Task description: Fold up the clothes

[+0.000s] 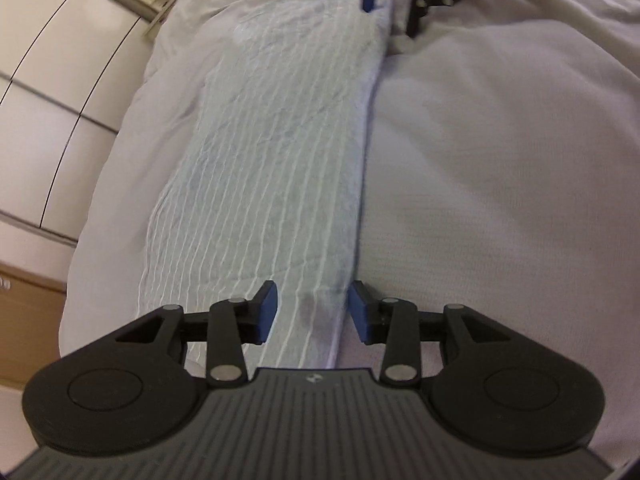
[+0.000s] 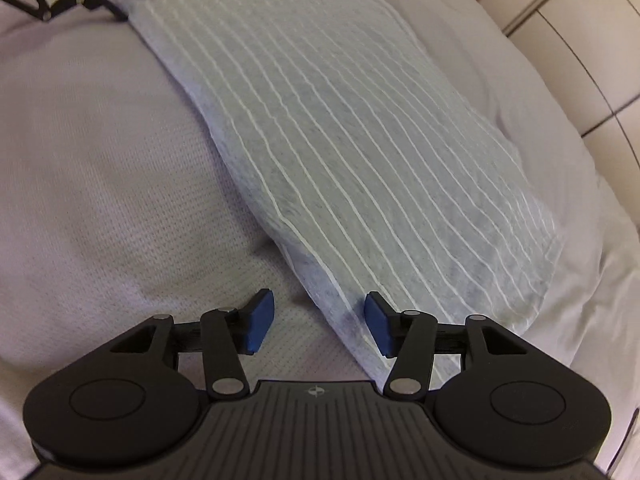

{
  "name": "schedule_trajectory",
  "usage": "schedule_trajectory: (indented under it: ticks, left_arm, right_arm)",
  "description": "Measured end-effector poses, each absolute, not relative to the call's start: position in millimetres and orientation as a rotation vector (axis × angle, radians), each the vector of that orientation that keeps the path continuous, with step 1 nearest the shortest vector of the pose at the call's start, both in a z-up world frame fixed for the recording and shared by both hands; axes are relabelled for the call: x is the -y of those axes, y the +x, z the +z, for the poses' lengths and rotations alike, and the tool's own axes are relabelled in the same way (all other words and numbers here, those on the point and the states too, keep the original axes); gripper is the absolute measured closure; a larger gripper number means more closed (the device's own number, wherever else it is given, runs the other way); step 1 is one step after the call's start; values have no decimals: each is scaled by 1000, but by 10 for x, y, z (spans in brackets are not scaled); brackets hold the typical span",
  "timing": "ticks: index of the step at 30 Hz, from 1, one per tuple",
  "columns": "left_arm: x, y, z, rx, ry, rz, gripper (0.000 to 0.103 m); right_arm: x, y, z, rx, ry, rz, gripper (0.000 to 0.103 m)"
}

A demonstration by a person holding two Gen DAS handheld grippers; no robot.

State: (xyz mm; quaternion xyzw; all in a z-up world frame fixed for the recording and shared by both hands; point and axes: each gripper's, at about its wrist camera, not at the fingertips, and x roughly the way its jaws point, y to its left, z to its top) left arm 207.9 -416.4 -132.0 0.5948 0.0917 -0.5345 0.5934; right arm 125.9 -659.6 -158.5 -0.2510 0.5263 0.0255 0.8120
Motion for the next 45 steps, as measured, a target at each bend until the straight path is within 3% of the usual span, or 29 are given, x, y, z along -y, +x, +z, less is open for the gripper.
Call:
schedule_trajectory:
  ticks: [7, 14, 17, 18, 19, 20, 21, 32, 45]
  left_arm:
    - [4210, 2313, -1570, -180, 1503, -1096, 67]
    - [4244, 2482, -1660, -155, 1522, -1071, 69]
    - [4257, 2496, -1665, -162, 1520, -1085, 78]
    - [4267, 2500, -1660, -171, 1514, -1089, 87]
    - [4278, 2504, -1654, -180, 1509, -1093, 96]
    - [4288, 2508, -1649, -188, 1504, -1098, 98]
    - [4299, 2512, -1644, -197, 1498, -1102, 99]
    - [4179, 2349, -1148, -190, 1413, -1132, 102]
    - [3417, 1138, -688, -280, 1380, -1303, 102]
  right_arm:
    - [6703, 1235, -1629, -1118, -671, 21, 44]
    - [6972, 1236, -1714, -1126, -813, -94, 47]
    - [7048, 1282, -1861, -1140, -853, -82, 57]
    - [7082, 1308, -1912, -1148, -861, -75, 64]
    - [7096, 1268, -1933, -1161, -851, -67, 76]
    - [7110, 1231, -1952, -1174, -840, -58, 85]
    - [7120, 1228, -1934, -1177, -822, -53, 103]
    - [7001, 957, -1387, -1125, -808, -75, 103]
    - [6079, -336, -1056, -1259, -715, -57, 103]
